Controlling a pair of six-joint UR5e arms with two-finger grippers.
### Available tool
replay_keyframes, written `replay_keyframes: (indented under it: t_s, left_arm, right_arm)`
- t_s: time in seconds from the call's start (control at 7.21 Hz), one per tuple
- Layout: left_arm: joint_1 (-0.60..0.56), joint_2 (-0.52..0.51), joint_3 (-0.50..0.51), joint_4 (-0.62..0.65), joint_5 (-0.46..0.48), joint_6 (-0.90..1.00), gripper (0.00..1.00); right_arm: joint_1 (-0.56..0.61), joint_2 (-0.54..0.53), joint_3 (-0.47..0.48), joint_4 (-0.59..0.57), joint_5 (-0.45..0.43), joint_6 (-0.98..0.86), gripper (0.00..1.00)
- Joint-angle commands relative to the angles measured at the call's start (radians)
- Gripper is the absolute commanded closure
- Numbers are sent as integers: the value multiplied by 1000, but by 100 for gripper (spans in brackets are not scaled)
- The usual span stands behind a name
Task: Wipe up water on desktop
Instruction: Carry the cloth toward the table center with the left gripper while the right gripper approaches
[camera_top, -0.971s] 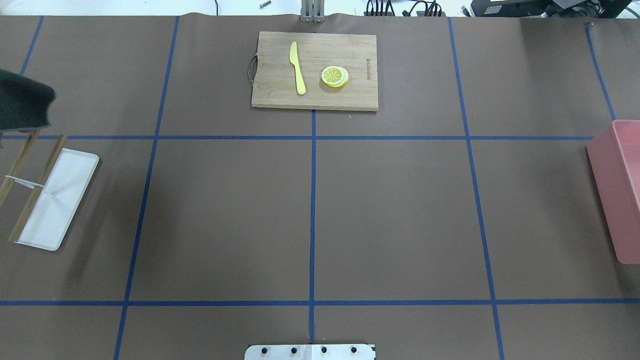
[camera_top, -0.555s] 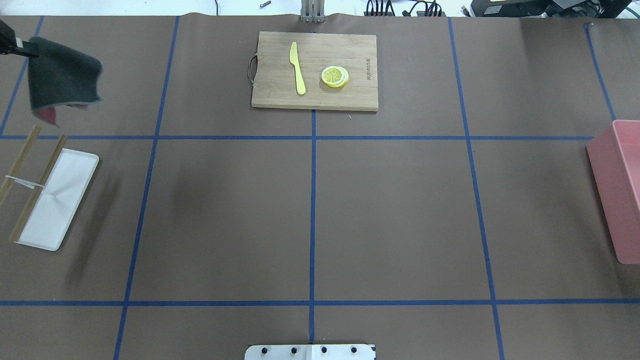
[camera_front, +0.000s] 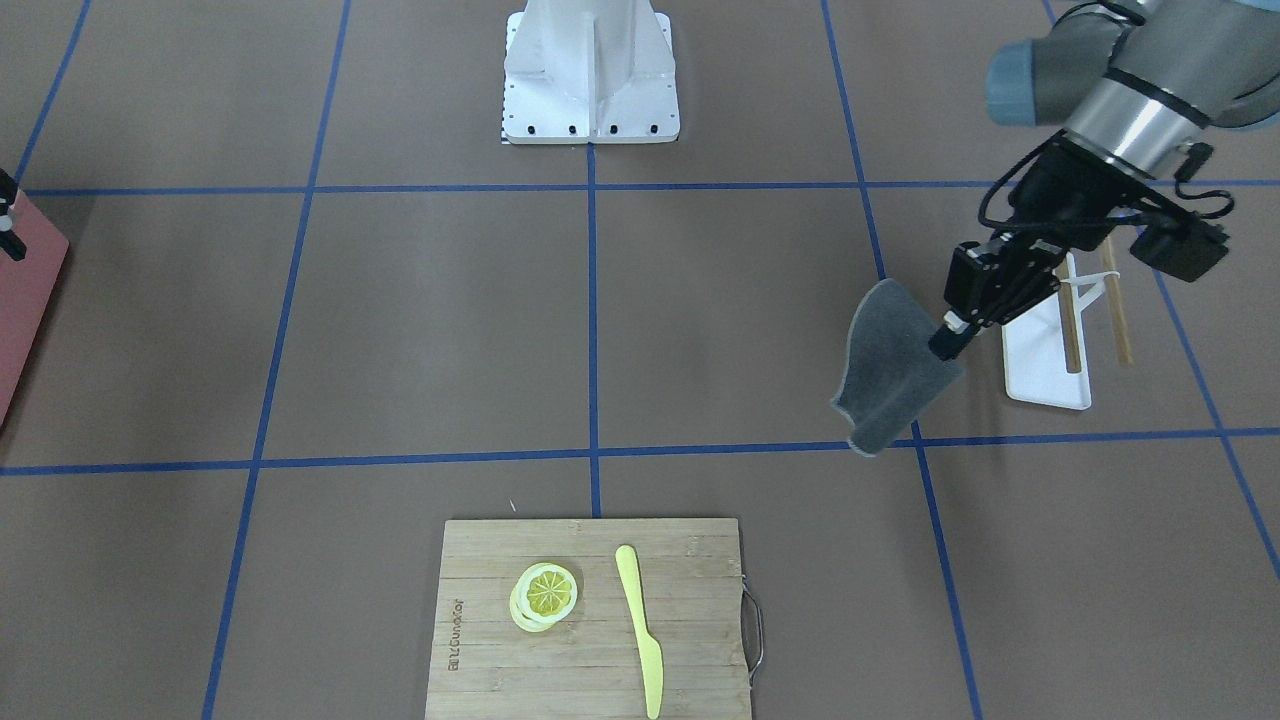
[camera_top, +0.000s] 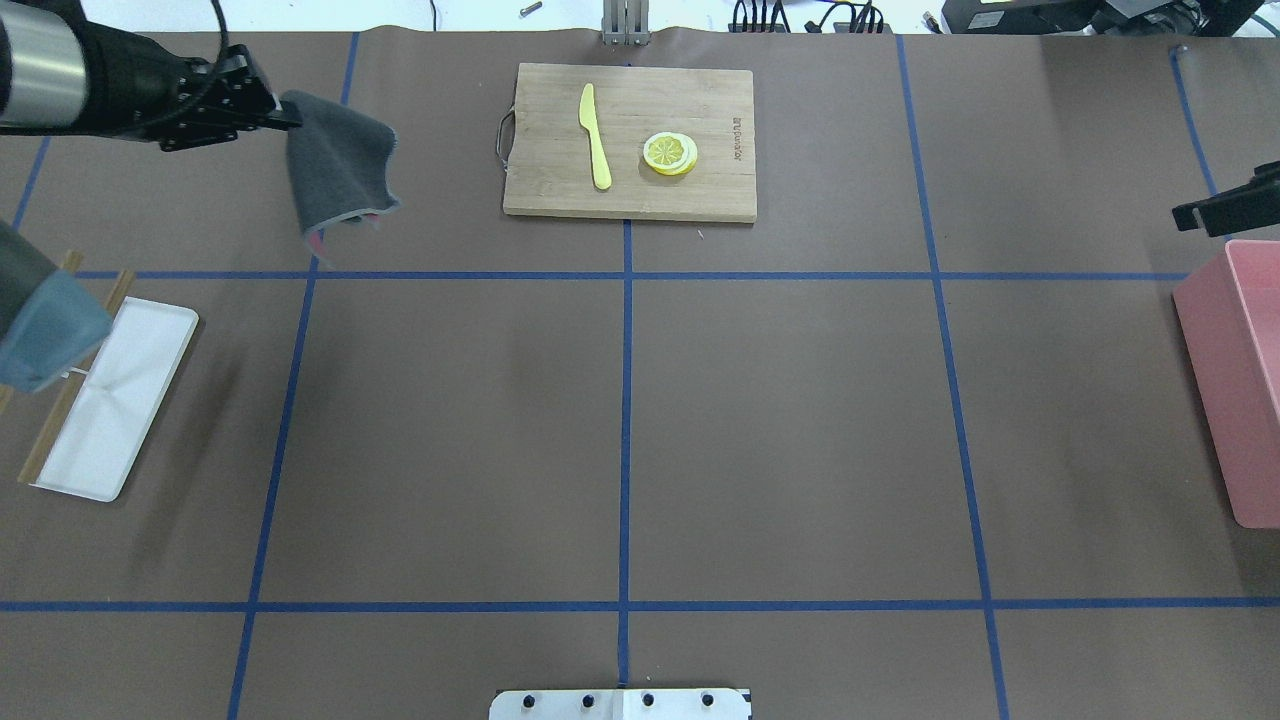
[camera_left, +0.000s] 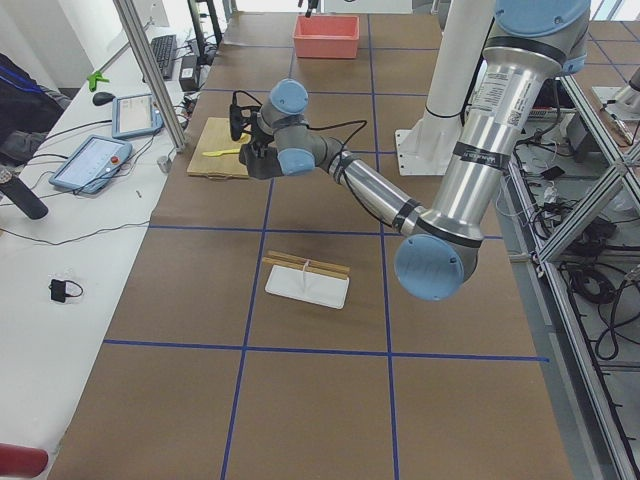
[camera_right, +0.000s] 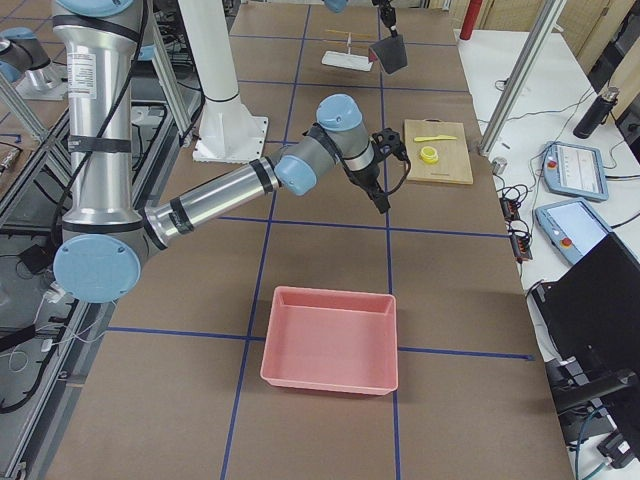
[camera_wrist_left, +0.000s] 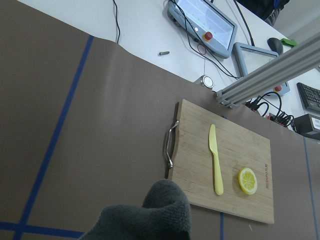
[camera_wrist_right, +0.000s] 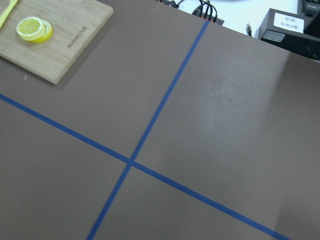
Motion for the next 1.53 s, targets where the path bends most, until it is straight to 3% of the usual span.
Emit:
replay_keyframes:
  t_s: [0.0,0.28,0.42,0.69,0.83,1.39]
  left_arm:
    - [156,-139,-1,124,169,-128,100]
    - [236,-252,-1,231,239,-228,100]
    - [265,-296,0,271,262,-259,100]
    - [308,-346,5,276,293,-310,100]
    - [319,-372,3,276,293,-342,100]
    - [371,-440,-8,275,294,-435,100]
  right_arm:
    - [-179,100,4,9,-176,219,2]
    - [-357,181,18,6,-384,389,2]
    - [-464,221,15,0,-525,406,2]
    - [-606,268,8,-5,-713,432,2]
    - [-656,294,4,-28,-785,433,7]
    - [-794,357,4,-110,-992,433,7]
